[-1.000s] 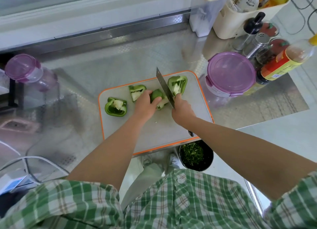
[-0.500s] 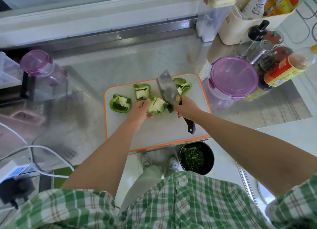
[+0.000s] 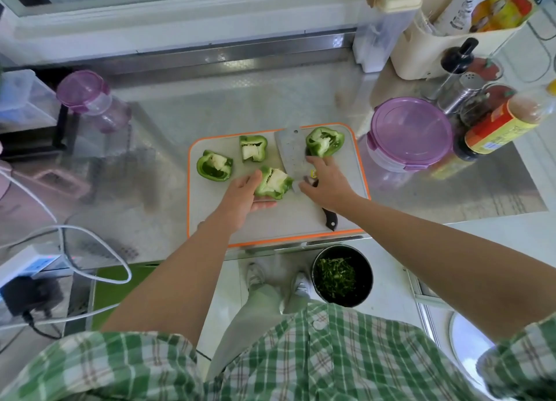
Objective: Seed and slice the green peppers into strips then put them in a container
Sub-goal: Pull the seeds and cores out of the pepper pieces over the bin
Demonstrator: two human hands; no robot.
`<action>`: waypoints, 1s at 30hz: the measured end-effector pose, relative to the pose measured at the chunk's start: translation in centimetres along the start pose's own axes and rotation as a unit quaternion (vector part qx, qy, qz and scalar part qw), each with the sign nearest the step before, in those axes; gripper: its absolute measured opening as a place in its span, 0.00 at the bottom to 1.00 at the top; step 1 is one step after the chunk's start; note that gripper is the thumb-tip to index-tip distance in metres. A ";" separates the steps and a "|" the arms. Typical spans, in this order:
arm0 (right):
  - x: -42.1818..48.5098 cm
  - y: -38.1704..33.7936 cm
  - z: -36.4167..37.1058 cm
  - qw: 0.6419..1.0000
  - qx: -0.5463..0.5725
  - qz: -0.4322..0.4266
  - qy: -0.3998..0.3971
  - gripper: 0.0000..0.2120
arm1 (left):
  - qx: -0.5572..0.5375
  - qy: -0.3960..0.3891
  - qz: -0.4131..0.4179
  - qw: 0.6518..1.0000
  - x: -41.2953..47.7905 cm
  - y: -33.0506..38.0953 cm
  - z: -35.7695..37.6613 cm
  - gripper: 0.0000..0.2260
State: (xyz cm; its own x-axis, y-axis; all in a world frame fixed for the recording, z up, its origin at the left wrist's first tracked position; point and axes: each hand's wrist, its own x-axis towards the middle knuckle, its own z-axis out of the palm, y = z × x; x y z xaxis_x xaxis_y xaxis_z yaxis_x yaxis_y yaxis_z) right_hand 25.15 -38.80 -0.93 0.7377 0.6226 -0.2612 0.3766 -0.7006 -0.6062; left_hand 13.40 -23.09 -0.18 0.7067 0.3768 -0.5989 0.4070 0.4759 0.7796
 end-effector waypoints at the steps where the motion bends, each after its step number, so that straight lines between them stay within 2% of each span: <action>1: -0.5 -0.5 -0.2 0.998 0.045 -0.040 0.007 0.29 | 0.002 -0.006 0.003 1.000 -0.2 -0.1 0.2 0.11; 4: -1.8 -1.5 -0.4 0.991 0.055 -0.119 -0.003 0.30 | 0.011 -0.033 0.009 0.999 -0.7 -0.2 1.0 0.12; 6: -2.5 -1.7 -0.3 0.991 0.030 -0.129 0.009 0.30 | 0.020 -0.050 0.009 0.998 -1.1 -0.1 1.7 0.13; 12: -5.6 -0.6 0.0 0.996 0.018 -0.030 0.077 0.26 | 0.089 -0.103 -0.001 0.991 -2.2 -0.7 3.3 0.12; 19: -11.8 0.9 1.3 0.995 0.007 0.040 0.093 0.24 | 0.181 -0.190 -0.054 0.964 -4.4 -3.3 5.0 0.15; 22: -14.3 1.7 1.9 0.994 -0.016 0.063 0.089 0.22 | 0.244 -0.223 -0.040 0.943 -5.1 -5.0 6.1 0.16; 30: -18.2 3.4 2.0 0.989 -0.086 0.109 0.048 0.21 | 0.260 -0.211 -0.064 0.940 -6.9 -8.9 9.4 0.12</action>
State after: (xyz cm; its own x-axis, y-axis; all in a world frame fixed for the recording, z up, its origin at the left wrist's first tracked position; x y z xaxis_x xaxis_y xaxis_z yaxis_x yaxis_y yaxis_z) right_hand 11.88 -51.88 0.26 0.8585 0.4199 -0.2944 0.2862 -0.8686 -0.4045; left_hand 10.40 -37.42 -1.25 0.7542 -0.0576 -0.6541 0.6553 0.0028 0.7553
